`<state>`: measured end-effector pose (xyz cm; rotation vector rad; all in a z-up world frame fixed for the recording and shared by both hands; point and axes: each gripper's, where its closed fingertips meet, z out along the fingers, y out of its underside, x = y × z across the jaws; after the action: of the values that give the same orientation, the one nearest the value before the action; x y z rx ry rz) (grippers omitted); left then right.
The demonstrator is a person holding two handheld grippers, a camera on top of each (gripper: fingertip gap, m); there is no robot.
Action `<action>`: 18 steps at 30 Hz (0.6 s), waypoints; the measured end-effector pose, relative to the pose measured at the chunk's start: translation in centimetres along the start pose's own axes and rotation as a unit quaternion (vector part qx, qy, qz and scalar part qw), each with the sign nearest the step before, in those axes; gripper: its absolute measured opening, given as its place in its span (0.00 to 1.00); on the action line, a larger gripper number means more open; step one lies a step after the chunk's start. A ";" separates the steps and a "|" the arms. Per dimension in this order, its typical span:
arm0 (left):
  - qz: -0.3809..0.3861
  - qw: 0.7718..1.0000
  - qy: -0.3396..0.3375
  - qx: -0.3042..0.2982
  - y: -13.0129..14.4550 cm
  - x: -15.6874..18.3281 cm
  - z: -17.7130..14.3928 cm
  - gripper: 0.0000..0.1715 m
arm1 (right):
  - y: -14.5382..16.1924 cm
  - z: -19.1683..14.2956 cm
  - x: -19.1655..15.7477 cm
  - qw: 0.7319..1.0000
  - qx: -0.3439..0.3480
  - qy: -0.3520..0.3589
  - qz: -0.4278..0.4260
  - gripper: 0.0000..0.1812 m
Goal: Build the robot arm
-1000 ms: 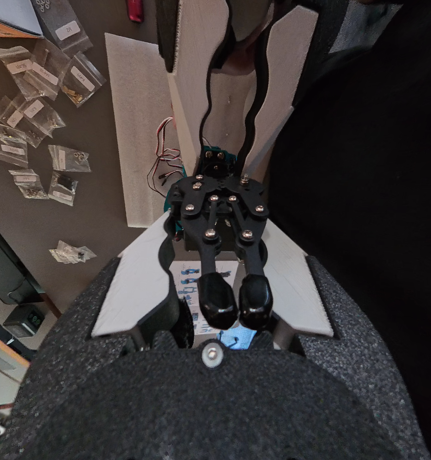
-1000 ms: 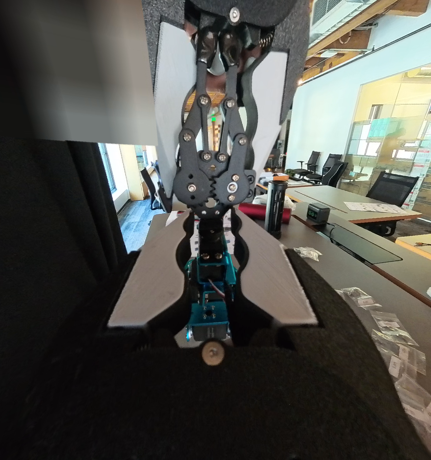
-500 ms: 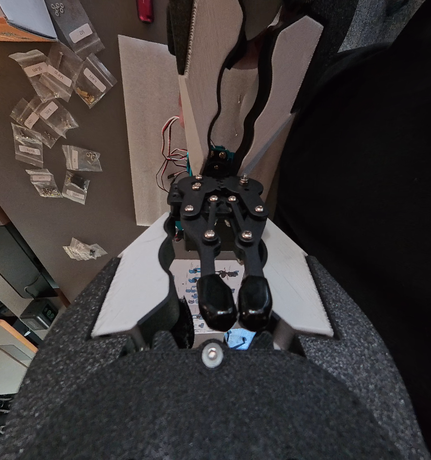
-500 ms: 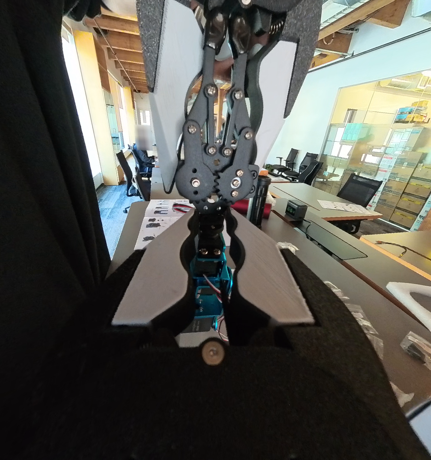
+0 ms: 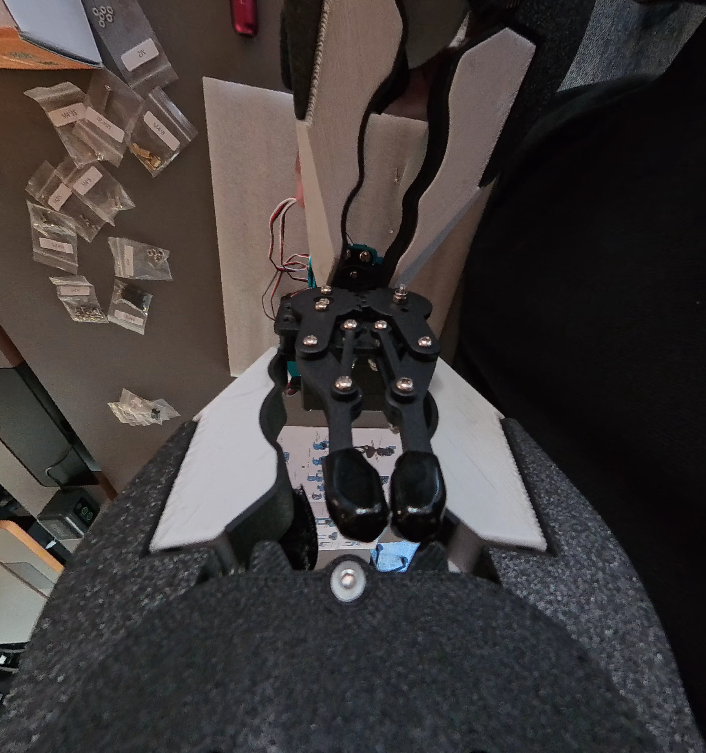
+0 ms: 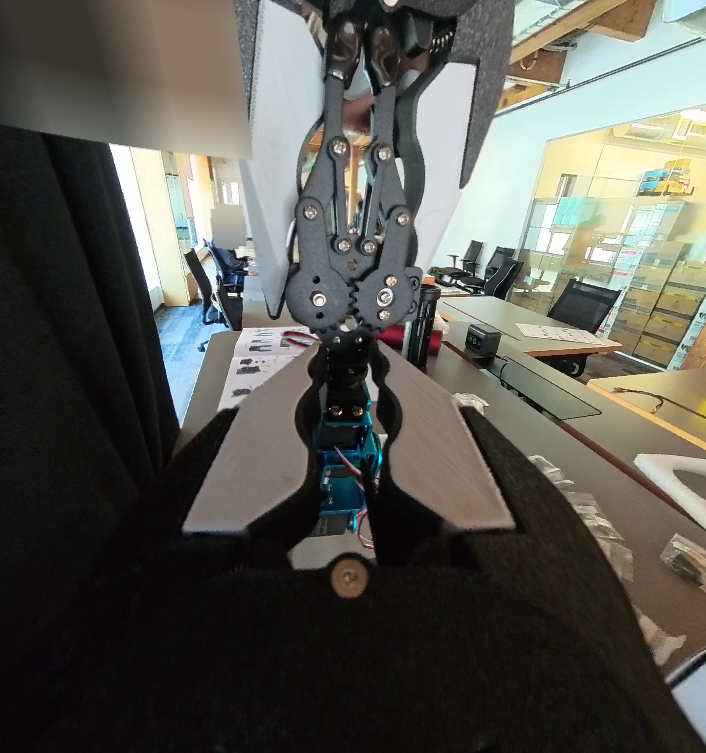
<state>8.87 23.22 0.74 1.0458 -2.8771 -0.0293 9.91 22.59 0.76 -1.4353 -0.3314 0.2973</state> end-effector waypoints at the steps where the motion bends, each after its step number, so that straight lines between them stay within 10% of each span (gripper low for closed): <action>1: 0.000 1.000 0.000 0.000 0.0 0.0 0.0 0.36 | 0.1 0.0 0.1 1.000 0.000 0.002 0.005 0.11; 18: 0.010 1.000 0.012 -0.022 0.4 0.3 -0.2 0.36 | 1.2 0.7 -0.5 0.999 0.018 -0.012 0.037 0.10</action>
<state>8.37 23.30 0.94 1.0035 -2.8521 -0.0789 9.14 23.20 -0.33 -1.4118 -0.2916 0.3799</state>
